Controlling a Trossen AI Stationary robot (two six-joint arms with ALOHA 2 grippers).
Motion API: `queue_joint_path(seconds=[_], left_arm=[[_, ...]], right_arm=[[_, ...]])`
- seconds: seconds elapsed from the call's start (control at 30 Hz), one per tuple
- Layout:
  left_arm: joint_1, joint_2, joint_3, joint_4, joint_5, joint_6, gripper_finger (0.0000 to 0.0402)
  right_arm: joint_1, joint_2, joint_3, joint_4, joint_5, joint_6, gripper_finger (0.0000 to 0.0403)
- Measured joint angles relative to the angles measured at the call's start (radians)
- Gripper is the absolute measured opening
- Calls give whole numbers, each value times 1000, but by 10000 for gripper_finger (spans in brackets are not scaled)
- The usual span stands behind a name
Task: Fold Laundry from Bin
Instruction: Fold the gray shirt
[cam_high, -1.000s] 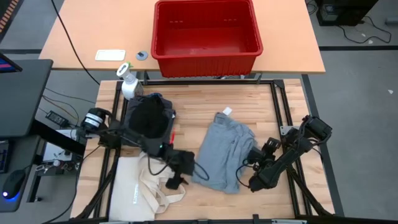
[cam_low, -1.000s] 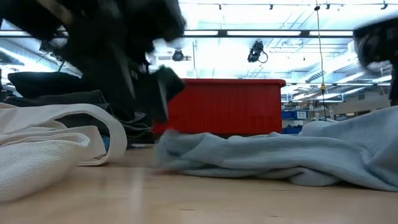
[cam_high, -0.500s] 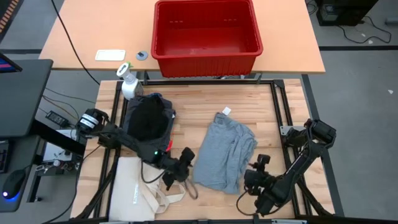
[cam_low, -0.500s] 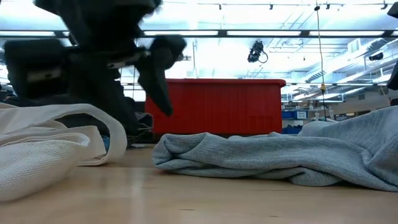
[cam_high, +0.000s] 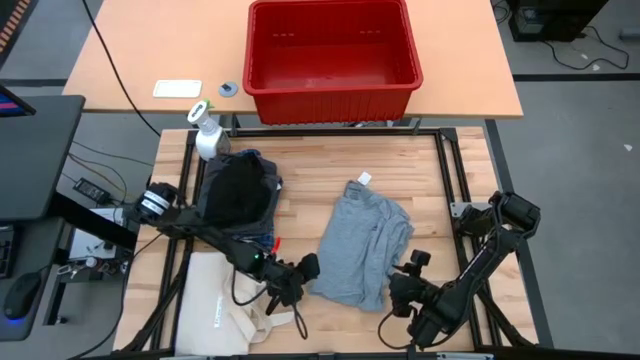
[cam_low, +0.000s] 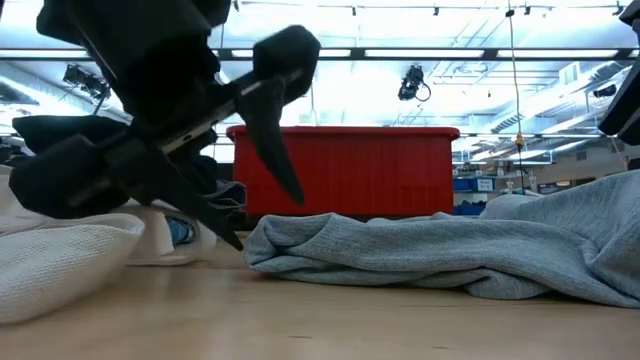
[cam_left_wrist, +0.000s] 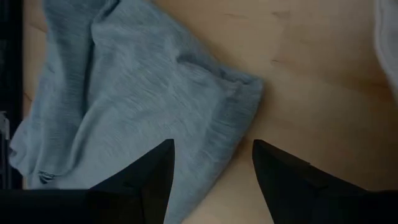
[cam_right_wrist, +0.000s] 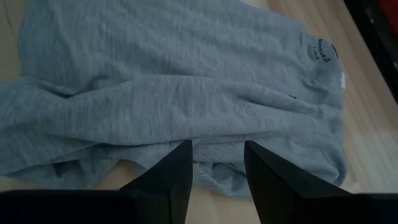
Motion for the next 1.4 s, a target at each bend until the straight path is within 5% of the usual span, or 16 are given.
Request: queue_joint_path(seconds=[0.3,0.7,1.03,1.4], left_arm=[[17,21,0,70,97,-37,193],[15,80,0,144,133,-188,15],[-48,34,130,158,201,-519,12],[26,34,143,116,213,-825,12]], right_arm=[[0,0,0,29,5,-3,153],[-5,0,26,127,-38,-153,153],[10,-2,76,142,77,-135,153],[36,-1,-167,731,208,-304,153]])
